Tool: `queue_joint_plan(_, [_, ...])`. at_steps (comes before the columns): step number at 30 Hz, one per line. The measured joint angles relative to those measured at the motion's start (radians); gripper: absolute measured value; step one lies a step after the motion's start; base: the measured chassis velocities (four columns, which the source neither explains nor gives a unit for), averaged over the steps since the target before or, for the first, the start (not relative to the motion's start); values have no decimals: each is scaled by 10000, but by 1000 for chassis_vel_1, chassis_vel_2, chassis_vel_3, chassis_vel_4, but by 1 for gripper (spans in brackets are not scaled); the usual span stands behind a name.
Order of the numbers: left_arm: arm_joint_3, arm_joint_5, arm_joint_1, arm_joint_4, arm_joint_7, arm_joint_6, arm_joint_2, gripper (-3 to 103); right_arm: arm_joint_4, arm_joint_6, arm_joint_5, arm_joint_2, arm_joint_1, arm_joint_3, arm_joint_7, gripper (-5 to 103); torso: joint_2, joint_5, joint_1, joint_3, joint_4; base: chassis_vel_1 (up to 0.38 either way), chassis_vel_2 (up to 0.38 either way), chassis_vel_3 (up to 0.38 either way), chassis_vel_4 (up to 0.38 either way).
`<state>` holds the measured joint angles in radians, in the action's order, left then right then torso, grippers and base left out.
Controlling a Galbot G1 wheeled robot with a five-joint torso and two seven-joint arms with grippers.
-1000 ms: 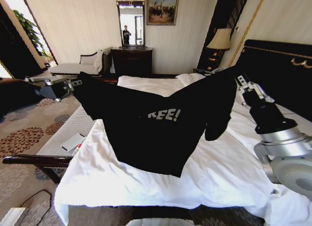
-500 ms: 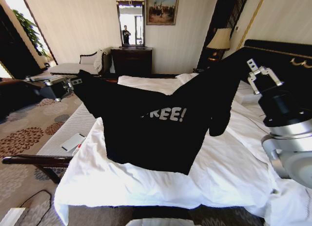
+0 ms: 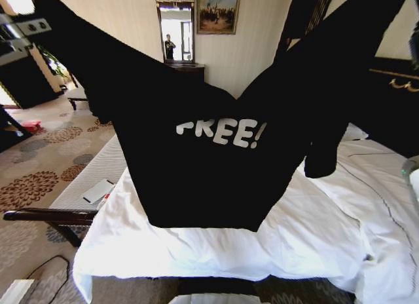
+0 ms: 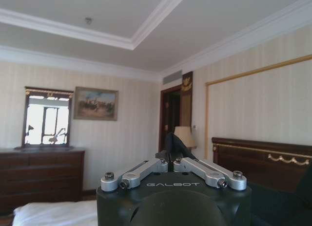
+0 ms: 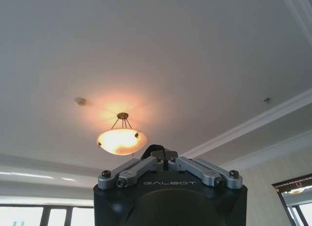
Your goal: Fold the clothes on the bed.
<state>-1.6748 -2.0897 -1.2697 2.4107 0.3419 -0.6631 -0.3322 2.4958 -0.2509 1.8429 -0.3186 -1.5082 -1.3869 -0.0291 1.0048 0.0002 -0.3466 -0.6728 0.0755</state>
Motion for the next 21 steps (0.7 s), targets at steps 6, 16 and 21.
queue_joint_plan(6, [1187,1320,-117,-566,-18,-39,-206,0,-1746,231,-651,420,3088,4836,167,0,-1,-1,-1,-2,-4,0,0,0,0])
queue_joint_plan(16, [1585,2044,30,-1333,-41,154,350,0,-2939,236,-866,-512,10175,10627,234,0,-2,-10,-5,-3,-6,0,0,0,0])
queue_joint_plan(21, [1284,1723,-46,-996,-74,130,242,0,-2459,257,-601,-215,9799,9649,91,0,0,-4,-2,0,-1,0,0,0,0])
